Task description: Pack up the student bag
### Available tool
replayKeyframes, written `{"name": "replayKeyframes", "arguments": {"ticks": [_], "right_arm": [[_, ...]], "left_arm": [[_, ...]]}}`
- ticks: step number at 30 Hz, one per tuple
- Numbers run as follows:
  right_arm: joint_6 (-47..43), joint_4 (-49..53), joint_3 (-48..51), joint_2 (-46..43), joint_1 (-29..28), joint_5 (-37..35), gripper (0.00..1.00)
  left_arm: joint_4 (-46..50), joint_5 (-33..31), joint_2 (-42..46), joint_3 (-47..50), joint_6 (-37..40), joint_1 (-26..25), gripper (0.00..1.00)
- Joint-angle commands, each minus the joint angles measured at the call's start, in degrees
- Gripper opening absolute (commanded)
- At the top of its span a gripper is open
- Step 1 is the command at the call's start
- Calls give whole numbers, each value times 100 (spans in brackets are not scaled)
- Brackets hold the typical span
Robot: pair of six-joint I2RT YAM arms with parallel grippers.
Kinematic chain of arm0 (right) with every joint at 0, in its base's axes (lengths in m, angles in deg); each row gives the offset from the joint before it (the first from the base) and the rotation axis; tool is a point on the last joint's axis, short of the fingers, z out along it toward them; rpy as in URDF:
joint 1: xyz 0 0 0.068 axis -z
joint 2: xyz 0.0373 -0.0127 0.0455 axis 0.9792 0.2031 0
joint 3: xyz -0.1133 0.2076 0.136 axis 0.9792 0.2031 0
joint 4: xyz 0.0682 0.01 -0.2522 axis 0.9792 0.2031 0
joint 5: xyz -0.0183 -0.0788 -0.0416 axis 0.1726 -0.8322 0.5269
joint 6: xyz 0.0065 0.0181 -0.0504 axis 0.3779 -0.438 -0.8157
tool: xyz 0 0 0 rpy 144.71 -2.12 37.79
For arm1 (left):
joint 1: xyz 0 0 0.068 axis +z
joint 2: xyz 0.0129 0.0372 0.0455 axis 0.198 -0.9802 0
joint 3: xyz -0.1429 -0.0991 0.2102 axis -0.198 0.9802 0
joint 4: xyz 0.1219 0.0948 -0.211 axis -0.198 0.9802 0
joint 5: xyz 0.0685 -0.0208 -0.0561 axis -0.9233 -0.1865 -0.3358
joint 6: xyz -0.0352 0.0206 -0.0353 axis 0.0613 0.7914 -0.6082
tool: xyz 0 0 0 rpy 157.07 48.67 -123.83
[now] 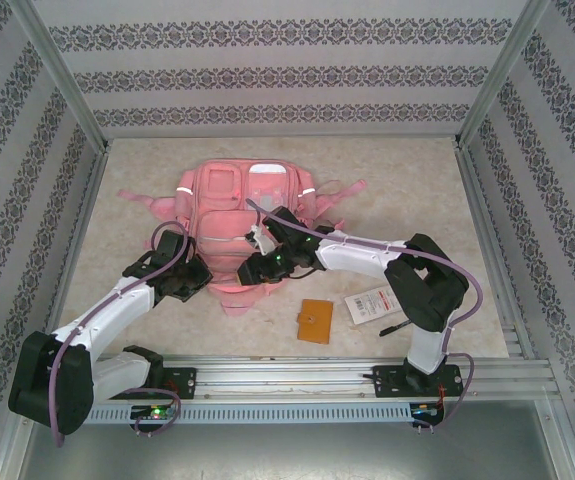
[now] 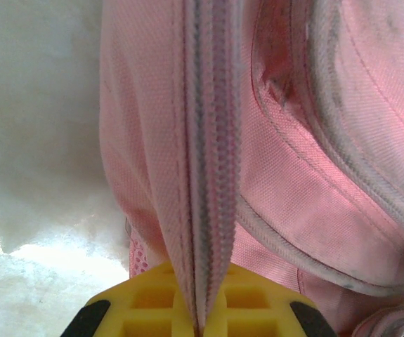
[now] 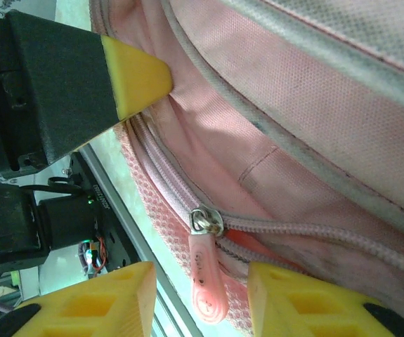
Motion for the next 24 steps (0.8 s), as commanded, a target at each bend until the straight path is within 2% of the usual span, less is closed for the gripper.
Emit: {"name": "replayKeyframes", "arguments": {"ticks": [1,5,11,19,24], "right_arm": [[80,109,51,49,-155,-178,38],[169,125,-80,177,-270,-207,36],[-26,570,-214,255,-436,-726,38],[-121,916,-253,253,-651,-1229,28],[-473,1591,-548,331,-890,-1862,26]], "left_arm": [[-232,75,76,30,154,-80,0],[-246,89,72,39,127,-75,0],[-257,63,79,88,119,-78,0],[-266,53,84,75,119,-80,0],[-231,52,81,40,128,-77,0]]}}
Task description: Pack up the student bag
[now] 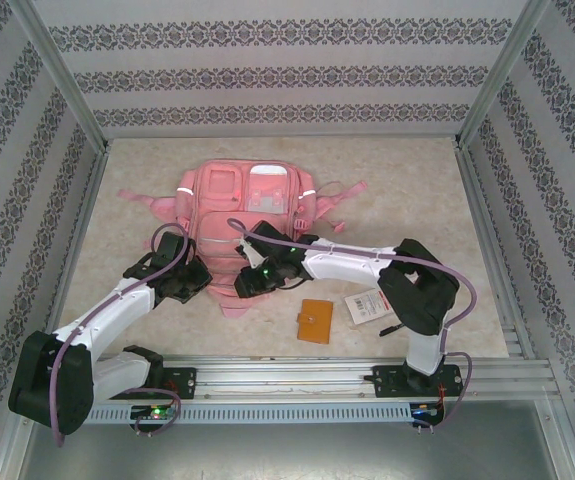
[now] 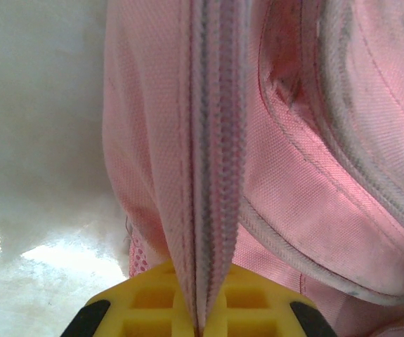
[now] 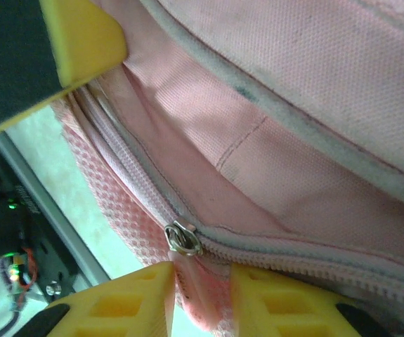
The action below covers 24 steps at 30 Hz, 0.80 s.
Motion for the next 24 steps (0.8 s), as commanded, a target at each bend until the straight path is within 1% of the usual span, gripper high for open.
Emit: {"name": "replayKeyframes", "arguments": {"ticks": [1,5,13,17,21,24], "right_arm": [[-287,882,-220,187,-244,-532,24],[-320,1066,-367,139,-357,-685,21],[-360,1456,-432,-213,-344,-869,0],[-540,1742,-270,-429,-96,-952,0],[-774,1988,52,-664,381,-1016,0],[-1047,2248,186,-784,694,-1109,0]], "left_arm": [[-192,84,72,-35,123,-77,0],[-170,74,69,0,148,-79,0],[9,-109,195,61,417,25,0],[305,-338,393,54,611,303,0],[712,-273,356,-125,1094,805,0],[801,-223,351,-174,1374,1129,0]]}}
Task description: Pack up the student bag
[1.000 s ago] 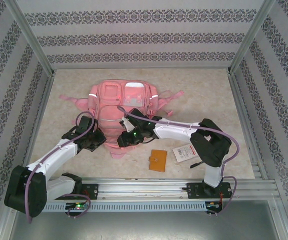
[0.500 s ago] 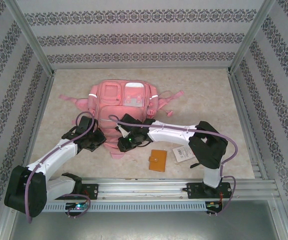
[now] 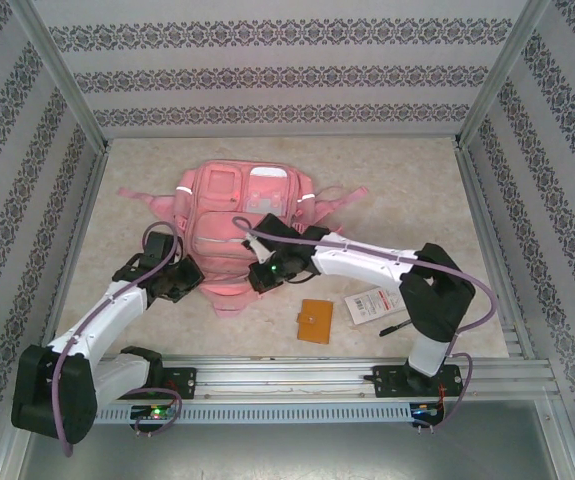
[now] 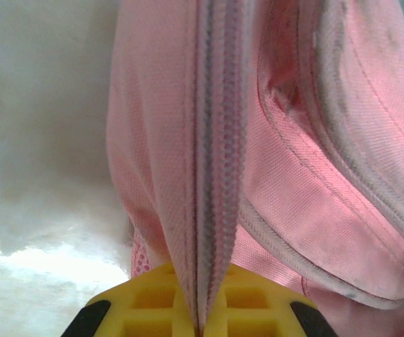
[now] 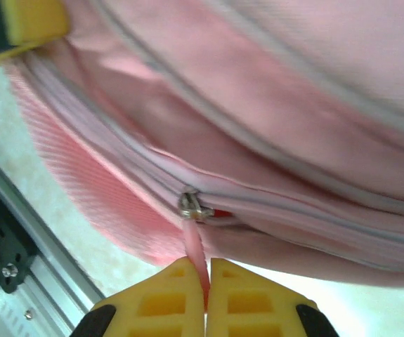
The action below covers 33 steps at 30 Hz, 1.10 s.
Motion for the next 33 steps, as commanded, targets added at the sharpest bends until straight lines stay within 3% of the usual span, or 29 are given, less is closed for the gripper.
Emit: {"name": "replayKeyframes", "arguments": {"ticks": [1,6,11,12,13,14,17,21,26,29,33], "right_arm": [[-401,1296,307,-233,472,-550,0],[-705,1405,458,-306,677,-659,0],[-615,1003,438,-341,491,-72,0],[-482,829,425,-333,438,97,0],[-311,584,422,-323,383,316,0],[-177,366,412,-304,324,510,0],[134,-185,320,-244,81,728,0],[490,-1141,444,-347,-114,641,24],[758,-1868,183,-17,-377,282,42],[1112,-1943,-147,380,-514,-31,43],[2155,-2446,-300,868,-535,145,48]], "left_arm": [[491,-572,54,-186,713,490,0],[423,-350,-491,-639,1423,1069,0],[614,447,-1712,-1784,1712,1973,0],[614,550,-1960,-1998,1707,2100,9],[664,588,-2183,-2210,1692,2173,29],[745,682,-2332,-2371,1673,2207,35],[1031,1255,-2461,-2554,1604,2212,52],[1288,1192,-1515,-1880,1238,2171,62],[1401,974,-364,-995,422,1711,64],[1095,847,-138,-712,-129,1346,65],[990,381,26,-627,-438,1015,65]]}}
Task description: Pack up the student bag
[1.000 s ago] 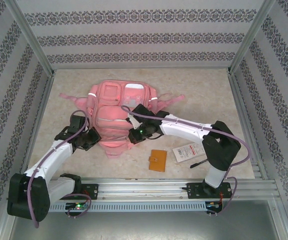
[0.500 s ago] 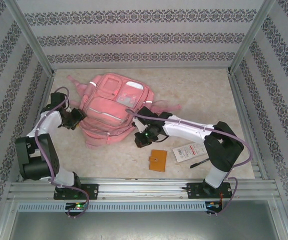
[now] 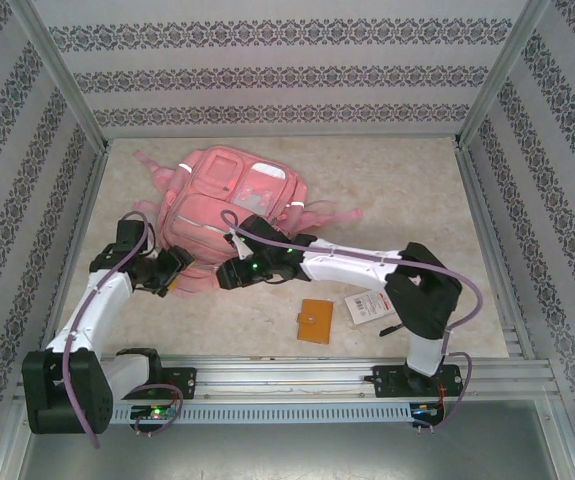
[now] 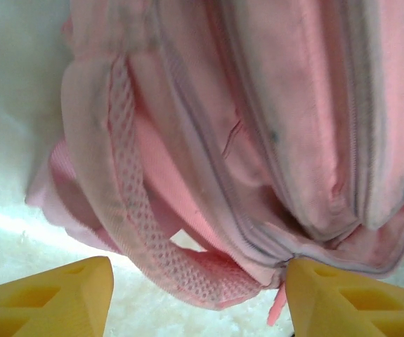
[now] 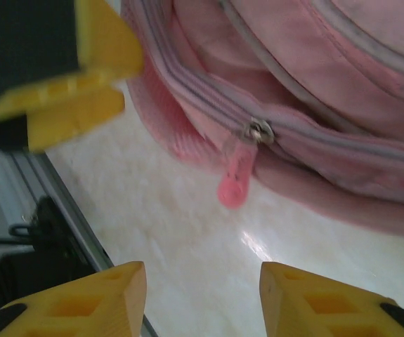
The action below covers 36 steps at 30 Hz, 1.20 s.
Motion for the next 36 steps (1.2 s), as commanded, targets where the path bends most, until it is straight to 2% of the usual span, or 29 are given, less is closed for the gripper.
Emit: {"name": "replayKeyframes", "arguments": {"ticks": [1,8,16,20,24,26,27,31,36], "right_arm": [[1164,-619,-67,357,-48,-99,50],[2825,-1882,295,756,-69,-39,55],[2735,-1508,100,934,-99,-387,50],[2809,-1560,20,1092,-110,-295,36],[2683,-1455,36,986,-112,-352,10],[2604,-1388,172,808,-110,-421,2],[2579,-1377,295,694,-94,-443,0],[2565,-1350,931,242,63,-325,0],[2320,-1365,1686,-246,353,204,0]], "left_arm": [[-150,-539,147,84,-556,-229,65],[-1169,-638,30,884,-1267,-410,58],[-994,-858,2,1003,-740,-419,51],[-1126,-858,140,1290,-852,-419,47],[-1058,-927,244,1336,-710,-419,45],[-994,-1050,302,1308,-601,-412,43],[-974,-1117,337,1295,-530,-410,38],[-896,-1442,408,1231,-230,-401,1],[-876,-1719,426,1161,9,-362,0]]}}
